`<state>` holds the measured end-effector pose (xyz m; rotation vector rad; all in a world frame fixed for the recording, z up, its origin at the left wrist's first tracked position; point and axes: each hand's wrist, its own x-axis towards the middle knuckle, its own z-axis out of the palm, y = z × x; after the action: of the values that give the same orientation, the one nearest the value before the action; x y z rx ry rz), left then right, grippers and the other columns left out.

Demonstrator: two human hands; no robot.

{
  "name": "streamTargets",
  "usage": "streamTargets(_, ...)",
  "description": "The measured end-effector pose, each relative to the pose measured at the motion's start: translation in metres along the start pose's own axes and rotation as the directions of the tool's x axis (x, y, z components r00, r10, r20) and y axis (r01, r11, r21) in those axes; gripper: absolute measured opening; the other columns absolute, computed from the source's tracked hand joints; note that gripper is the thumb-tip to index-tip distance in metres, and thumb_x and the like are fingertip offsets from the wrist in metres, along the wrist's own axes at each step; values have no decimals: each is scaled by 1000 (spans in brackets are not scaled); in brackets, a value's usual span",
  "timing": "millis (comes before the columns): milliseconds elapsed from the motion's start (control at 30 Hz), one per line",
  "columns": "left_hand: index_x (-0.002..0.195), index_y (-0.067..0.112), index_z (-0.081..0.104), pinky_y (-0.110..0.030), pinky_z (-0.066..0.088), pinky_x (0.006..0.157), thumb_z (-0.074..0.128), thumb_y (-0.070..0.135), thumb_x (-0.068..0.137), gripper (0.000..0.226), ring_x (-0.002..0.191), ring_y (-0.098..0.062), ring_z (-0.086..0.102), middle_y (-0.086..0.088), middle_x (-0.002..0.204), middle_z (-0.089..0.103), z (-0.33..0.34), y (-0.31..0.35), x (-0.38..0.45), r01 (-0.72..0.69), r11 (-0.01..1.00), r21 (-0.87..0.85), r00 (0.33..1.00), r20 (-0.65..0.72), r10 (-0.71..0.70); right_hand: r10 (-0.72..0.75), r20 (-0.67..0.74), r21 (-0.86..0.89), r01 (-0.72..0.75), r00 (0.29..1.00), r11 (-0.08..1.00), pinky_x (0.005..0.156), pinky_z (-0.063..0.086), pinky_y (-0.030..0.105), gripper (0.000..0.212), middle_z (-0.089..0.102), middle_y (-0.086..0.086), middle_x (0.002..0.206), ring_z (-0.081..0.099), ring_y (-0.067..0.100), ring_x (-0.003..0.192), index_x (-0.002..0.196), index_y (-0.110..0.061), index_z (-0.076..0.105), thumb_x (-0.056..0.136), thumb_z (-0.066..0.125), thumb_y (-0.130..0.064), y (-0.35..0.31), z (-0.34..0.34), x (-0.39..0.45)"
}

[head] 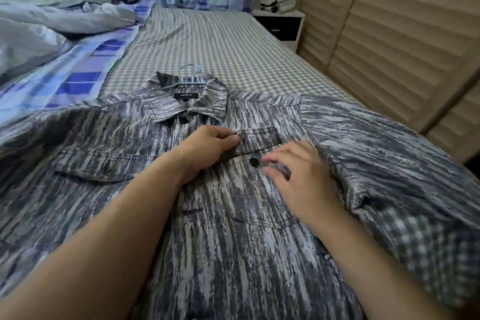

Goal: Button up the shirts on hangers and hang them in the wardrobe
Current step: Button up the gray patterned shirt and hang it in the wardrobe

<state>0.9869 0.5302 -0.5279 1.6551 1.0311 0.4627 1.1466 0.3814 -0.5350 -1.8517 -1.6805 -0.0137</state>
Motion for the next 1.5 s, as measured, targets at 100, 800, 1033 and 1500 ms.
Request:
streamTargets(100,101,14,77,-36,57,88,65,25,100,17,93,-21,72,-5,97,78,-2,0,-1,38,995,-91,998,47,-34,-22,187,-113,43,982,993,99,32,22,50,54,-21,112,42,3,111,131,-30,63,86,61,-52,-4,-2,5)
streamTargets(800,99,9,68,-32,55,63,64,22,101,14,64,-19,62,-5,75,69,8,3,-23,-64,993,-101,995,71,72,220,25,-151,-213,975,965,99,38,23,37,57,-11,114,44,8,110,131,-23,61,96,62,-34,-40,19,2)
streamTargets(1033,95,21,74,-35,50,61,68,29,97,10,64,-18,57,-5,83,75,7,0,-26,-179,983,30,976,132,173,-65,-14,-191,61,998,980,110,30,30,52,49,-15,129,38,10,124,139,-25,58,88,67,-21,-20,-5,14)
streamTargets(1500,106,24,73,-31,54,93,77,35,88,21,94,-6,58,14,100,63,21,5,-28,-538,550,639,819,240,522,163,232,273,-225,959,935,88,50,18,40,71,-19,103,64,-3,99,106,-33,73,90,68,3,13,-2,26)
